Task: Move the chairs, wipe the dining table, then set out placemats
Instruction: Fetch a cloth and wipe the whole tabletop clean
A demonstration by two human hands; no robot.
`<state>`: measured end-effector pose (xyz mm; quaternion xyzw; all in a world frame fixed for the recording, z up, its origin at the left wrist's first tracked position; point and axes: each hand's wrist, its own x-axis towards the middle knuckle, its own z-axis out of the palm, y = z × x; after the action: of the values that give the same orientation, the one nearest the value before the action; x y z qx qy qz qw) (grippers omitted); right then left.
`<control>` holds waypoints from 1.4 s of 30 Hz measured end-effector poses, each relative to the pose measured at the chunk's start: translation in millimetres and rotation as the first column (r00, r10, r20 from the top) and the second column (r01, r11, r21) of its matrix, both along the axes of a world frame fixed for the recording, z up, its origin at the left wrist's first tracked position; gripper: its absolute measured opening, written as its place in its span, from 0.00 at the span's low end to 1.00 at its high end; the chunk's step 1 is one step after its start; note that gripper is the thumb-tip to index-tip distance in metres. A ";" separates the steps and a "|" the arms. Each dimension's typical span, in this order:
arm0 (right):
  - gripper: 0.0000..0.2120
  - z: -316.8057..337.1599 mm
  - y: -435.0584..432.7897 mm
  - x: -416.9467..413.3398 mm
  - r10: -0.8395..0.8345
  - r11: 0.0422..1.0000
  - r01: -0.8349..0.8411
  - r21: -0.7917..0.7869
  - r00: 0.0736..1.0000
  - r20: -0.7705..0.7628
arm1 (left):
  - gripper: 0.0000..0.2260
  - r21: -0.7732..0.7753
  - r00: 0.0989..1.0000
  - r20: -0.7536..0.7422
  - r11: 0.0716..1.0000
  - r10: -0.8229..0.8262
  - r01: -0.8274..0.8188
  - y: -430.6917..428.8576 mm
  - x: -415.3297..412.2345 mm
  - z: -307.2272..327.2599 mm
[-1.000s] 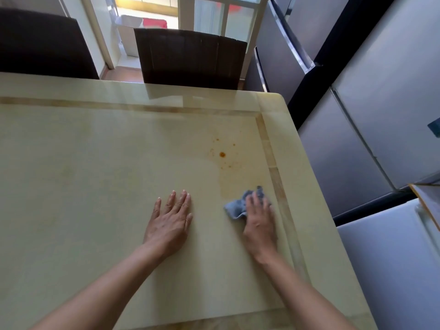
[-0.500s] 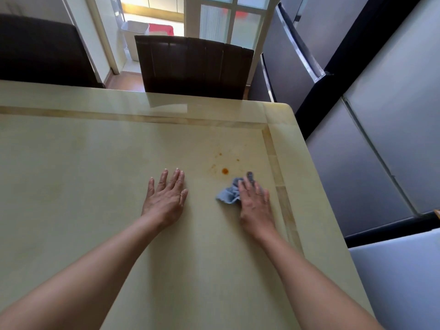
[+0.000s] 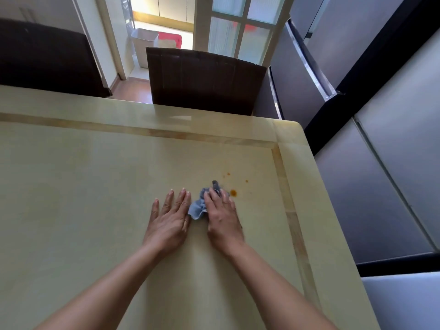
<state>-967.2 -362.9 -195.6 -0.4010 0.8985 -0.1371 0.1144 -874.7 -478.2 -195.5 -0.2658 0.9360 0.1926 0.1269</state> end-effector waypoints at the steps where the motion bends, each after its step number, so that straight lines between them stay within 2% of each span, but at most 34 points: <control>1: 0.30 1.8 -12.0 -6.1 0.031 0.999 -0.031 0.024 0.999 0.011 | 0.25 0.008 1.000 -0.008 1.000 0.008 -0.008 0.1 -0.3 0.3; 4: 0.31 5.3 -32.4 -33.3 0.054 0.996 -0.053 0.071 0.999 -0.005 | 0.24 -0.020 0.999 -0.024 1.000 0.024 -0.025 2.9 0.3 1.9; 8: 0.32 5.8 -15.0 -74.2 -0.082 0.991 0.086 0.098 0.996 -0.037 | 0.24 -0.118 0.999 -0.043 0.993 0.007 -0.012 -4.2 -12.5 10.5; 14: 0.32 3.6 45.0 -126.5 -0.363 0.915 0.372 0.158 0.928 -0.083 | 0.24 -0.031 1.000 0.027 0.999 0.009 -0.008 -46.4 -67.2 17.3; 19: 0.28 -4.6 22.6 -122.8 -0.481 0.852 0.506 0.135 0.858 -0.182 | 0.25 -0.008 0.999 0.040 0.999 0.038 -0.037 -50.3 -79.1 4.2; 21: 0.28 -4.6 -3.7 -115.3 -0.428 0.887 0.449 0.108 0.887 -0.171 | 0.25 0.000 0.999 0.033 1.000 0.030 -0.030 -51.4 -79.6 2.7; 25: 0.30 -1.5 -72.8 -107.2 -0.176 0.982 0.181 0.053 0.980 -0.088 | 0.26 0.011 0.999 0.029 0.999 0.034 -0.034 -55.3 -80.3 1.3; 28: 0.31 0.9 -105.6 -114.1 -0.045 0.996 0.049 0.071 0.998 -0.051 | 0.26 -0.003 0.999 0.017 0.999 0.034 -0.034 -54.6 -81.3 -0.2; 31: 0.31 0.0 -111.9 -133.9 0.010 0.996 -0.005 0.085 0.999 -0.050 | 0.25 0.017 0.999 0.017 0.999 0.037 -0.037 -57.9 -82.6 -0.8; 33: 0.32 0.0 -97.6 -156.1 -0.052 0.994 0.058 0.089 0.997 -0.065 | 0.25 0.054 0.999 0.017 0.998 0.040 -0.041 -59.4 -83.0 -1.8; 38: 0.30 1.4 -19.2 -212.1 -0.376 0.916 0.380 0.129 0.925 -0.058 | 0.24 0.055 0.998 0.015 0.996 0.063 -0.064 -57.6 -81.6 2.8; 42: 0.28 -3.7 -12.8 -217.1 -0.432 0.886 0.444 0.133 0.895 -0.110 | 0.24 -0.011 0.998 -0.021 0.998 0.056 -0.056 -62.7 -105.5 9.3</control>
<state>-1184.3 -375.7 -199.3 -0.1828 0.9774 -0.0736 0.0764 -980.2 -541.0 -186.2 -0.2906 0.9305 0.1935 0.1105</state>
